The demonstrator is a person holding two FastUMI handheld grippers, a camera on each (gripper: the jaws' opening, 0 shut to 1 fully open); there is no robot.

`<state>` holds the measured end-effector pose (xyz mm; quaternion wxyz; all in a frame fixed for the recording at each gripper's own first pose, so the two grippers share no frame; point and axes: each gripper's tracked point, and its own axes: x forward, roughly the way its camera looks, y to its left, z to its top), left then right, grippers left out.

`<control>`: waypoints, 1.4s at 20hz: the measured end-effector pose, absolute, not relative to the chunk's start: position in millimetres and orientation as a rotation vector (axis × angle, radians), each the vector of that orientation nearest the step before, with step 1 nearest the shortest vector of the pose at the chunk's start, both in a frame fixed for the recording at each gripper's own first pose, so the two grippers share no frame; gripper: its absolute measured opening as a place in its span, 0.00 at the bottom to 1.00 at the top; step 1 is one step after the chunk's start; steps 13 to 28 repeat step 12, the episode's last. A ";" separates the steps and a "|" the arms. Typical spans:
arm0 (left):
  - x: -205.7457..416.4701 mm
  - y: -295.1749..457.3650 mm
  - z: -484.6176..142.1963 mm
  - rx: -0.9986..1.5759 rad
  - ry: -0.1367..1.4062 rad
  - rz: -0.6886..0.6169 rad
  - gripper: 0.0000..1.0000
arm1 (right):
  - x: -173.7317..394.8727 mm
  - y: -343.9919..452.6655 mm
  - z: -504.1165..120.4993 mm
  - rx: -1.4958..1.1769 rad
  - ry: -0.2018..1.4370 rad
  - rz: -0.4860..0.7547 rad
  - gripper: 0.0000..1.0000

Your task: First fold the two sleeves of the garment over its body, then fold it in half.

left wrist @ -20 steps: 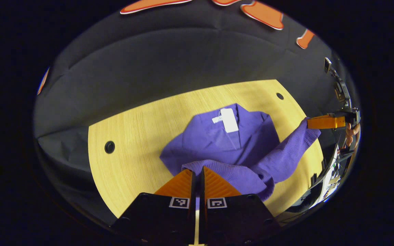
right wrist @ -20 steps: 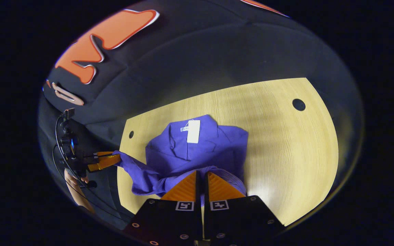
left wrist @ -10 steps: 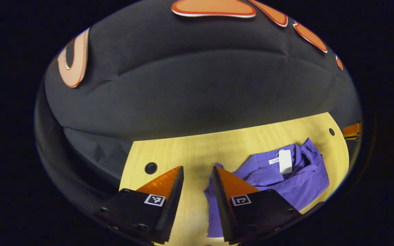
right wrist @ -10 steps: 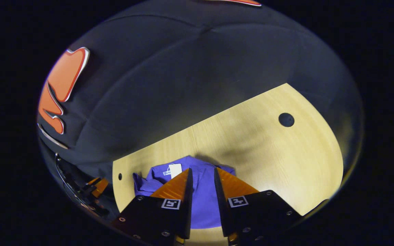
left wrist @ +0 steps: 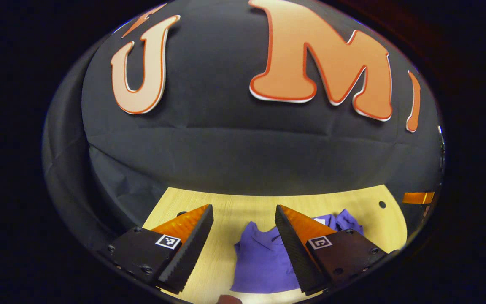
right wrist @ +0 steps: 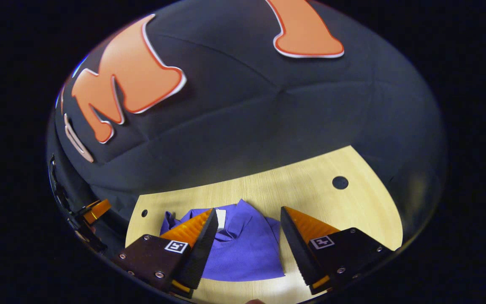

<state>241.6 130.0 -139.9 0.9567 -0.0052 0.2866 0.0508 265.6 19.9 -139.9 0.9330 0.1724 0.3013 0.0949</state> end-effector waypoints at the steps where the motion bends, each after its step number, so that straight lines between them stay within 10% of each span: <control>1: 233.6 124.9 -130.9 -0.011 0.567 0.098 0.94 | 257.4 20.7 -134.9 0.335 0.605 0.197 0.93; 12: 148.5 67.7 -41.1 -0.026 0.326 0.090 0.94 | 189.1 -1.1 -37.7 0.209 0.289 0.159 0.95; 28: 148.5 67.7 -41.1 -0.026 0.326 0.090 0.94 | 189.1 -1.1 -37.7 0.209 0.289 0.159 0.95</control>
